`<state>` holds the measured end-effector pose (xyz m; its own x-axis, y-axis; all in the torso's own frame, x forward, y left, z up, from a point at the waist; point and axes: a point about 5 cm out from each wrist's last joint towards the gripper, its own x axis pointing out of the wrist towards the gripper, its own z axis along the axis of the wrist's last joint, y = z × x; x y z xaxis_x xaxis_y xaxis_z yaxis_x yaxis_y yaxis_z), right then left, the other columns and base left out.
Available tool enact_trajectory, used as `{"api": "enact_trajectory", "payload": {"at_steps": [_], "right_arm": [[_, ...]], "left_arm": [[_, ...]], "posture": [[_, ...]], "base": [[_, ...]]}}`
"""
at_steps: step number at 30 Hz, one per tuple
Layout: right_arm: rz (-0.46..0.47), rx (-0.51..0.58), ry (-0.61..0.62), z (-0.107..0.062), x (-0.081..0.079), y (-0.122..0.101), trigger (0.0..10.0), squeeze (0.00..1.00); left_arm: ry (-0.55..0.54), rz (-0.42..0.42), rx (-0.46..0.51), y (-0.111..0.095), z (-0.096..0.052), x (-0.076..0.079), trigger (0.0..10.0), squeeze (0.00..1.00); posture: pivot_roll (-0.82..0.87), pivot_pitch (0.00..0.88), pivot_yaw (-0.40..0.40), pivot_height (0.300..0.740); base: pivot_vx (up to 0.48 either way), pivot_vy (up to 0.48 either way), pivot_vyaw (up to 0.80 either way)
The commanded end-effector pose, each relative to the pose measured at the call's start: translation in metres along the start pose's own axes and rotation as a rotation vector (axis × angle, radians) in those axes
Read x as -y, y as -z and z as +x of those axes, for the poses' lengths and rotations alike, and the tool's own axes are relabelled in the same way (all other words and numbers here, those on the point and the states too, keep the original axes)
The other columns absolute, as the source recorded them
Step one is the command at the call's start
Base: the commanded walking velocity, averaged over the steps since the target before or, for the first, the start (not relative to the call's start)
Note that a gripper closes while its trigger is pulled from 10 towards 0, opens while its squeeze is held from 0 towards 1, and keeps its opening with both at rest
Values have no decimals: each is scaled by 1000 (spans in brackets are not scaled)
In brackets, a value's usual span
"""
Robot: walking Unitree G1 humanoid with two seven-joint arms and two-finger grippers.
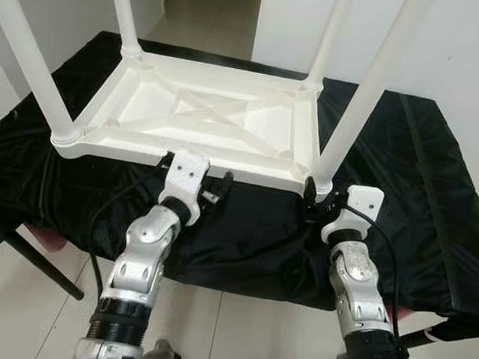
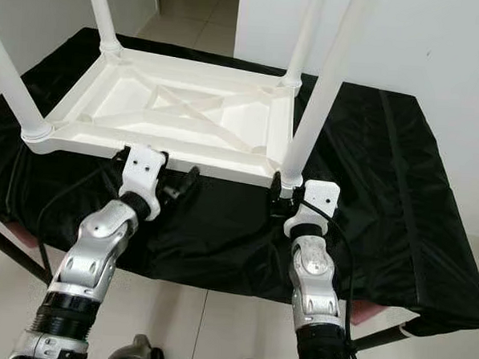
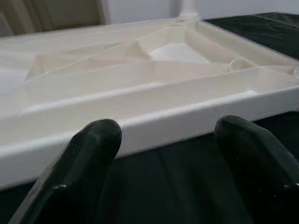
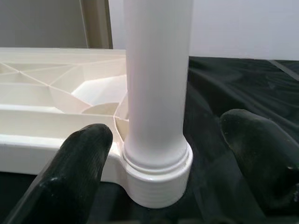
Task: Building children table
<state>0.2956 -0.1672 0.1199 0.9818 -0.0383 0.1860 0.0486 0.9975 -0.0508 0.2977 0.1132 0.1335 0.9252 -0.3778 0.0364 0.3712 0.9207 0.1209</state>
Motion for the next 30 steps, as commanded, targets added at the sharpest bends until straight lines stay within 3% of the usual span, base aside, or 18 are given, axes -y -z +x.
{"api": "enact_trajectory", "payload": {"at_steps": [1,9,11,18,21,30], "right_arm": [[-12,-10,6,-2,3,5,10000,0],[-21,-10,1,4,7,5,10000,0],[-8,-25,-31,5,7,8,10000,0],[-6,-23,-54,6,7,8,10000,0],[22,-23,-68,14,15,6,10000,0],[40,-15,-63,25,19,1,10000,0]], "left_arm": [[-308,-3,7,5,-8,-18,10000,0],[-373,-183,-19,13,-16,-45,10000,0],[-327,-169,-29,13,-16,-45,10000,0],[-329,-178,-23,12,-18,-44,10000,0],[-310,-291,22,6,-21,-39,10000,0],[-267,-276,64,-2,-23,-36,10000,0]], "posture": [[38,25,-21,740],[60,42,-26,740],[63,53,-34,740],[61,62,-28,740],[63,70,-23,740],[74,85,-34,740]], "base": [[0,0,0],[0,0,0],[0,0,0],[0,0,0],[0,0,0],[0,0,0]]}}
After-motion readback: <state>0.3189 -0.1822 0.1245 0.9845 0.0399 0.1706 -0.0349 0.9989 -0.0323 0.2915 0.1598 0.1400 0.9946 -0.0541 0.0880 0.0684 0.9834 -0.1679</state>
